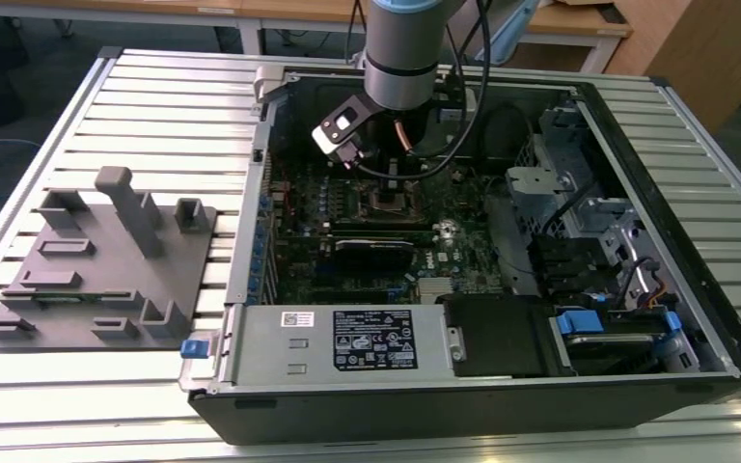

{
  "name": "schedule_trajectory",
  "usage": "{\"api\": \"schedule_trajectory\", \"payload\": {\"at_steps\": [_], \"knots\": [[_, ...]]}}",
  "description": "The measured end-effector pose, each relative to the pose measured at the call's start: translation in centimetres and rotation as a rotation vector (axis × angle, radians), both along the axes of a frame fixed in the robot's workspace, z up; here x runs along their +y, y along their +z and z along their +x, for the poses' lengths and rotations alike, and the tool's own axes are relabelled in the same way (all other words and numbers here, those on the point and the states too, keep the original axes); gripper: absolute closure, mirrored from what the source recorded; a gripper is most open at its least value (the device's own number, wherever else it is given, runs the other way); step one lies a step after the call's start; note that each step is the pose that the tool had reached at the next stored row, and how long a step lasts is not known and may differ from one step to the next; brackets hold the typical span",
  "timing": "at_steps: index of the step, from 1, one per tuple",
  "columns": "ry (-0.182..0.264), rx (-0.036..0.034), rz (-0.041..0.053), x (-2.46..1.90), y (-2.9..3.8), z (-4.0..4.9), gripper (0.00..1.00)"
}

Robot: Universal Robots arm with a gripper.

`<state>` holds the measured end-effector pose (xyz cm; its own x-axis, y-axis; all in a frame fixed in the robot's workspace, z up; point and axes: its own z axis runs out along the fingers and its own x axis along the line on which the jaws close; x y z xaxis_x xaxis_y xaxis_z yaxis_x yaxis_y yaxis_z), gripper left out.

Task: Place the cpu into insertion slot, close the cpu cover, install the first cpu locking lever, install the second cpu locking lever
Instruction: 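Place the cpu into insertion slot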

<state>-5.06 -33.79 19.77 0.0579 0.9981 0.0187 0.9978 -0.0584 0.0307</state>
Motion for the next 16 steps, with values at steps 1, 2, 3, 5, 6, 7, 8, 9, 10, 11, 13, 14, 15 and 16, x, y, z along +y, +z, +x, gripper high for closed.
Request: {"api": "schedule_trajectory", "payload": {"at_steps": [1,2,3,5,6,7,8,9,10,11,13,14,15,16], "knots": [[0.000,0.0000,0.0000,0.00,0.00,0.00,0.90],[0.000,-0.0003,0.0004,0.00,0.02,0.00,0.90],[0.000,-0.0008,0.0012,0.01,0.07,0.01,0.90],[0.000,-0.0014,0.0022,0.04,0.29,0.02,0.90],[0.000,-0.0005,0.0007,0.01,0.53,0.01,0.90],[0.000,-0.0004,0.0006,0.01,0.74,0.00,0.90],[0.000,-0.0004,0.0006,0.01,0.96,0.00,0.90],[0.000,-0.0003,0.0005,0.00,1.19,0.00,0.90],[0.000,-0.0003,0.0004,0.00,1.43,0.00,0.90],[0.000,-0.0003,0.0005,0.01,1.67,0.00,0.90],[0.000,-0.0002,0.0003,0.00,2.10,0.00,0.90],[0.000,-0.0002,0.0004,0.00,2.30,0.00,0.90],[0.000,-0.0003,0.0005,0.00,2.48,0.00,0.90],[0.000,-0.0003,0.0003,0.00,2.62,0.00,0.90]]}}
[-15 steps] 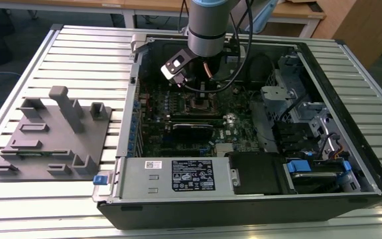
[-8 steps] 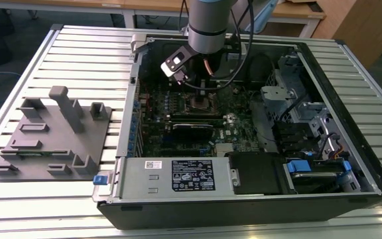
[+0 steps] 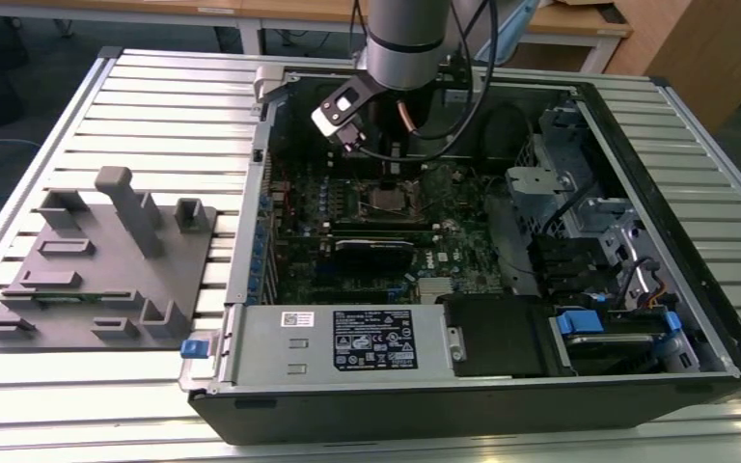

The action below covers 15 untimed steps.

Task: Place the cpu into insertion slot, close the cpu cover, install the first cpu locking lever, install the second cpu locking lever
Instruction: 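Place the cpu into insertion slot, then close the cpu cover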

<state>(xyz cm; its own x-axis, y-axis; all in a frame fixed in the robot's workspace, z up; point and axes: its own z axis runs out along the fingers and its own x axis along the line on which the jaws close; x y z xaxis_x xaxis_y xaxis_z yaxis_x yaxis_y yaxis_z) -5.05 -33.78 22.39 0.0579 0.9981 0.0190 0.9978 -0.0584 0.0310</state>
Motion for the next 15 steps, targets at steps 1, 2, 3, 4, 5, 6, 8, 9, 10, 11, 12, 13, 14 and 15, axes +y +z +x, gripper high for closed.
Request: {"api": "schedule_trajectory", "payload": {"at_steps": [1,2,3,4,5,6,8,9,10,11,12,13,14,15], "knots": [[0.000,0.0000,0.0001,0.00,0.03,0.00,0.90],[0.000,-0.0001,0.0002,0.00,0.03,0.00,0.90],[0.000,-0.0001,0.0002,0.00,0.03,0.00,0.90],[0.000,-0.0001,0.0002,0.00,0.03,0.00,0.90],[0.000,-0.0001,0.0002,0.00,0.03,0.01,0.90],[0.000,0.0001,0.0000,0.00,0.04,0.06,0.90],[0.000,0.0000,0.0000,0.00,0.04,0.13,0.90],[0.000,0.0001,0.0000,0.00,0.04,0.13,0.90],[0.000,0.0000,0.0000,0.00,0.06,0.13,0.90],[0.000,0.0002,-0.0003,0.00,0.13,0.13,0.90],[0.000,0.0001,0.0000,0.00,0.15,0.13,0.90],[0.000,0.0000,0.0000,0.00,0.60,0.13,0.90],[0.000,0.0000,0.0000,0.00,1.05,0.13,0.90],[0.000,-0.0001,0.0001,0.00,1.06,0.13,0.90]]}}
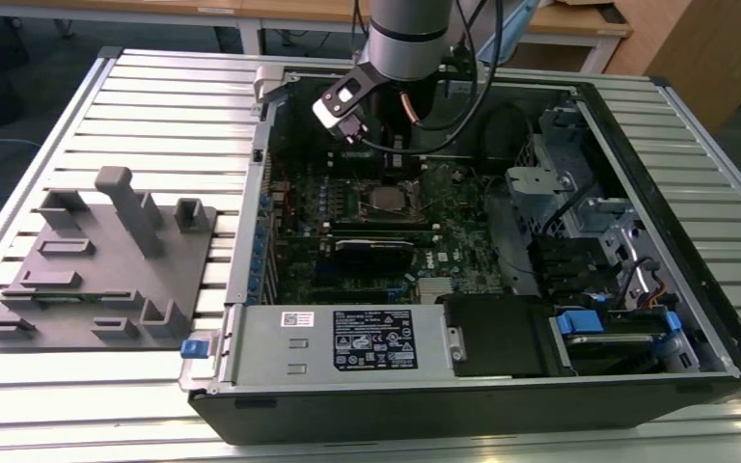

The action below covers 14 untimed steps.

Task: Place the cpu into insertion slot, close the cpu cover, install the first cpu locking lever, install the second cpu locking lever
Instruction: 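Close the cpu cover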

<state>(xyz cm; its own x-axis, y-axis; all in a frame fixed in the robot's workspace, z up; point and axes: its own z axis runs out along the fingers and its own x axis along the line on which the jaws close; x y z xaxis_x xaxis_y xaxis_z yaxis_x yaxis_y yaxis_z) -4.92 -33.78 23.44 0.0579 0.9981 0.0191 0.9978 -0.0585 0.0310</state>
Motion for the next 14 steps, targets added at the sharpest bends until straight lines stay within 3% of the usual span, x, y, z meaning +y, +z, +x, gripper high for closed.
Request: {"api": "schedule_trajectory", "payload": {"at_steps": [3,5,14], "knots": [[0.000,0.0000,0.0000,0.00,0.05,0.00,0.90],[0.000,0.0001,0.0000,0.00,0.49,0.00,0.90],[0.000,-0.0001,0.0002,0.00,0.71,0.00,0.90]]}}
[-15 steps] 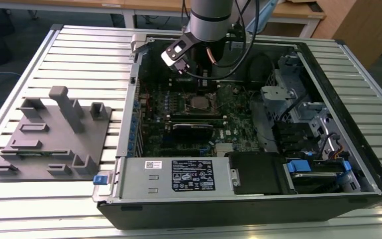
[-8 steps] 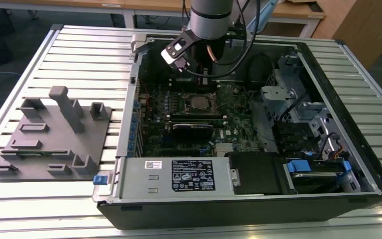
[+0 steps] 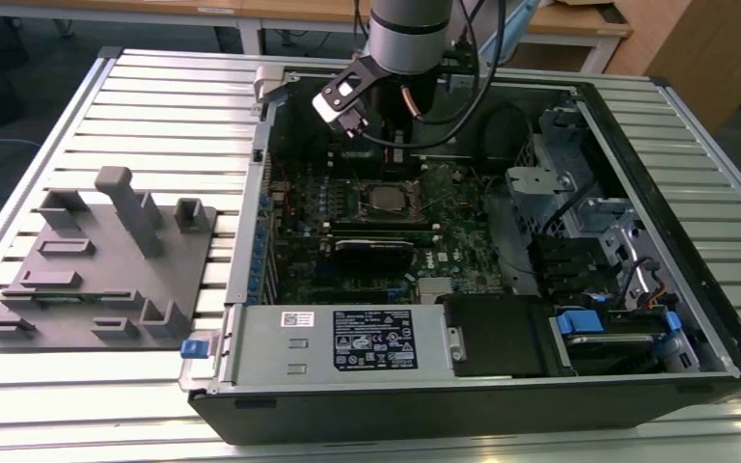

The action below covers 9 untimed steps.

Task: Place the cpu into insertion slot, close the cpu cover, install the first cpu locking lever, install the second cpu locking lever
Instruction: 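Close the cpu cover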

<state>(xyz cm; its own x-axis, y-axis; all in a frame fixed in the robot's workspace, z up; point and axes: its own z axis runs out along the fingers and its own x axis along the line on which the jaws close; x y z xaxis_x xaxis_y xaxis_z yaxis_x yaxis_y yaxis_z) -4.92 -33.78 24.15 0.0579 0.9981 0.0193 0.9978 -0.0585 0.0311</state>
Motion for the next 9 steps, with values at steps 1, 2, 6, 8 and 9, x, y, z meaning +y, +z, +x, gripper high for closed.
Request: {"api": "schedule_trajectory", "payload": {"at_steps": [1,2,6,8,9], "knots": [[0.000,0.0000,0.0001,0.00,0.00,0.00,0.90],[0.000,0.0000,0.0000,0.00,0.00,0.00,0.90],[0.000,0.0001,-0.0002,0.00,0.17,0.00,0.90],[0.000,0.0002,-0.0003,0.00,0.37,0.00,0.90],[0.000,0.0001,-0.0002,0.00,0.37,0.00,0.90]]}}
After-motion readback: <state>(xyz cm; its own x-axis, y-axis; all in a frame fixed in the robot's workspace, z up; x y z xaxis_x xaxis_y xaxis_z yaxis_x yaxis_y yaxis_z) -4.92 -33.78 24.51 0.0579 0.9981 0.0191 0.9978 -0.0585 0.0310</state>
